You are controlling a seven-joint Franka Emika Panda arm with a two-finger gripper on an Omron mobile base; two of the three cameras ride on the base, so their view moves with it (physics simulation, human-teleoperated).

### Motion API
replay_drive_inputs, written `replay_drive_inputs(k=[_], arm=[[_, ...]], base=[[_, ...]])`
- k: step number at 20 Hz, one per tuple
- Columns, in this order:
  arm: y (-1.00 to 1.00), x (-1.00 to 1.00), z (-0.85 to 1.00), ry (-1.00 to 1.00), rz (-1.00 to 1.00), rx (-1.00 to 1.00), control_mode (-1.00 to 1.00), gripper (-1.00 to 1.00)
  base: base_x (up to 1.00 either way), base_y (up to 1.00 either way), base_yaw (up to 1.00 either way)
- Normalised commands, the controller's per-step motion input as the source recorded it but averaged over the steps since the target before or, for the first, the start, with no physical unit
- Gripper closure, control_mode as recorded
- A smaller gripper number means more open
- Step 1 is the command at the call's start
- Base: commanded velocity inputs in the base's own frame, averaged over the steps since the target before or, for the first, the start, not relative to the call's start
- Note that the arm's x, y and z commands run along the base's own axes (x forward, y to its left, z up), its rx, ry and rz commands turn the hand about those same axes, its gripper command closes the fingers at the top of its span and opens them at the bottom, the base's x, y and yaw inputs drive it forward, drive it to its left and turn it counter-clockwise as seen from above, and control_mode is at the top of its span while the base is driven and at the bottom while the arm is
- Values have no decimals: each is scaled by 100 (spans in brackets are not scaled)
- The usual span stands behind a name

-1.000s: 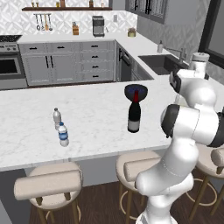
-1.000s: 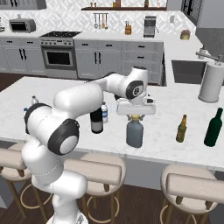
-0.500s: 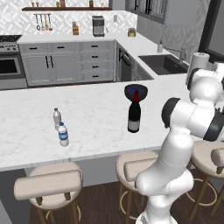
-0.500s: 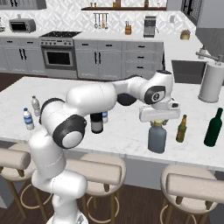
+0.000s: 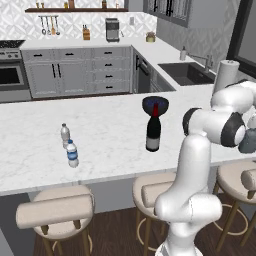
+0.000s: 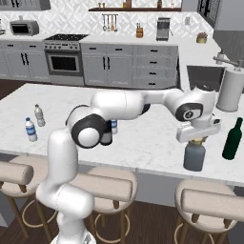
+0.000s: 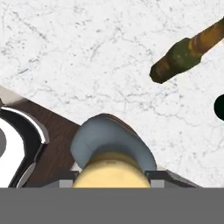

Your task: Move the plastic bottles in the middle to the plastics group, and the glass bottles in the middle to the glass group.

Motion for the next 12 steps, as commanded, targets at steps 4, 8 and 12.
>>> replay_drive_inputs(k=[4, 8, 12], arm=[[-67, 1, -17, -12, 12, 0, -100, 100], [-62, 12, -13, -3, 11, 0, -100, 100], [-36, 31, 0, 6, 8, 4, -100, 100]], base=[[0, 0, 0], [0, 0, 0], [0, 0, 0]])
